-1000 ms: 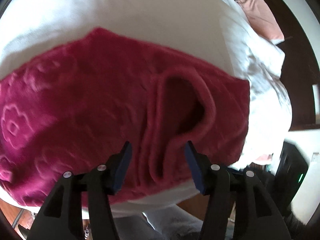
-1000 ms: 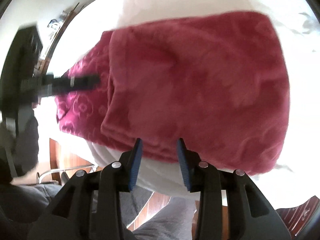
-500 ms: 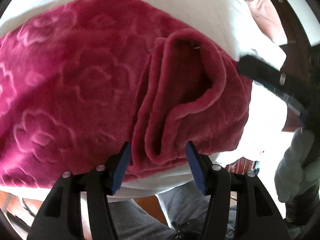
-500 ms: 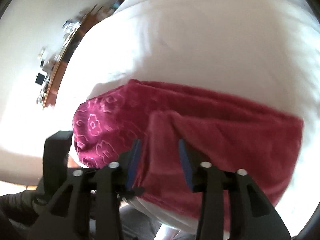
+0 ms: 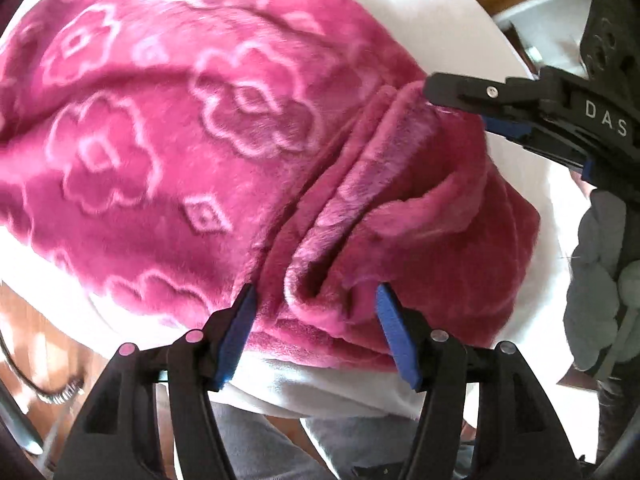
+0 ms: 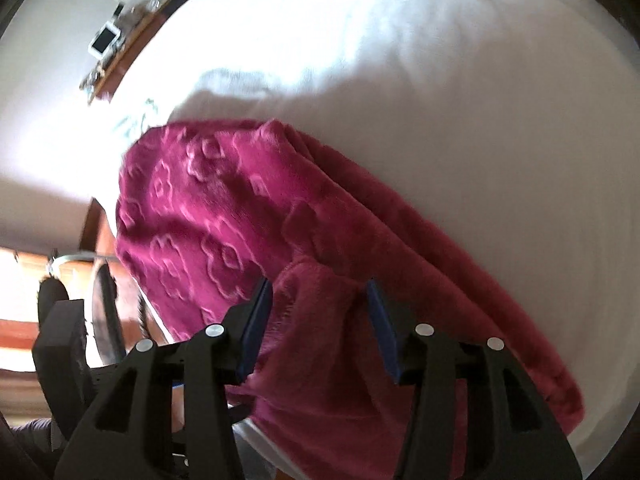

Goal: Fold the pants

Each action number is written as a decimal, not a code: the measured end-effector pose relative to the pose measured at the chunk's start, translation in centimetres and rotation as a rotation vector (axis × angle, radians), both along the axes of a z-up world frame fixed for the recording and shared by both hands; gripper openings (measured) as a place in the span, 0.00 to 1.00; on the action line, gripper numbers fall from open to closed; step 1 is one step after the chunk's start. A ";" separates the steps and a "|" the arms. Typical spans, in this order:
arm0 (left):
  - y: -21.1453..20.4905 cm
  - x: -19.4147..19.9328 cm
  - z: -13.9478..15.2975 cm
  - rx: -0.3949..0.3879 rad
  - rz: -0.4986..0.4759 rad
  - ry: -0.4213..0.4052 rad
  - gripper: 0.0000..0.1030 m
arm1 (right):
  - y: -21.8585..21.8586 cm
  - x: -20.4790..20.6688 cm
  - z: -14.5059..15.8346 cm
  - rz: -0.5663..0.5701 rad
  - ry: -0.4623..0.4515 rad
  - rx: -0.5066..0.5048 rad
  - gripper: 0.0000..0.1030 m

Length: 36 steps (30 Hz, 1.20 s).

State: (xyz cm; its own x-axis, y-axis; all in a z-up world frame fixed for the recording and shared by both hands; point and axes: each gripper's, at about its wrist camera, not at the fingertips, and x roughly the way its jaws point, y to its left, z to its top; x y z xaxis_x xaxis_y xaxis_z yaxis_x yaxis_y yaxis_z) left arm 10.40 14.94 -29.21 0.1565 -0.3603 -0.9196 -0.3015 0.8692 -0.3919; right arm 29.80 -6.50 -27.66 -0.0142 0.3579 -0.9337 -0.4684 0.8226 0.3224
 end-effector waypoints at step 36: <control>4.4 -4.9 -1.5 0.021 0.133 0.012 0.48 | 1.0 3.5 3.5 -0.054 -0.052 0.037 0.40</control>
